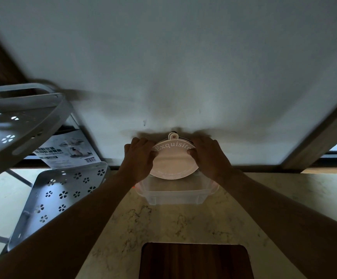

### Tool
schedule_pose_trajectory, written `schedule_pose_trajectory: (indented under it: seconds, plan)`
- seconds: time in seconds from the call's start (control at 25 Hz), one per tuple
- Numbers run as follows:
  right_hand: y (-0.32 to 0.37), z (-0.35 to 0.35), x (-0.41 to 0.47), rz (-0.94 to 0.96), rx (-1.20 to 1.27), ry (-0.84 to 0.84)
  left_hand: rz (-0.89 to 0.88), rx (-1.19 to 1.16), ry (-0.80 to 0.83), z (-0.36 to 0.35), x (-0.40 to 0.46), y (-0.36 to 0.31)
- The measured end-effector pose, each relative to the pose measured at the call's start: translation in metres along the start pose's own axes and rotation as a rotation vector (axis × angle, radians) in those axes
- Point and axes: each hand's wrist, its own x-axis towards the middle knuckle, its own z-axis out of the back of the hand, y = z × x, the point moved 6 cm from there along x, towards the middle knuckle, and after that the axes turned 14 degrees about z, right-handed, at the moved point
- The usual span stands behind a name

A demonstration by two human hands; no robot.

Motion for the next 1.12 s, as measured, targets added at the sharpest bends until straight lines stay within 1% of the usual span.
schedule_pose_trajectory:
  seconds: [0.2,0.36,0.52,0.84,1.12]
  plan:
    - [-0.0010,-0.0024,0.0000,-0.037,0.050,-0.093,-0.027,-0.037,-0.033,-0.0007,0.0008,0.0017]
    - [-0.0023,-0.0018,-0.0002,-0.025,0.003,-0.096,0.028,-0.096,-0.019,-0.0058,0.0044,0.0051]
    - [-0.0042,-0.0033,0.0009,-0.018,-0.020,-0.070,0.038,-0.140,-0.039,-0.0083,0.0041,0.0059]
    - [-0.0084,0.0006,-0.0013,-0.021,0.080,-0.123,0.070,-0.178,-0.056,-0.0066,0.0027,0.0087]
    - [-0.0078,0.0035,-0.0051,-0.012,0.101,-0.150,0.070,-0.198,-0.057,-0.0026,0.0018,0.0090]
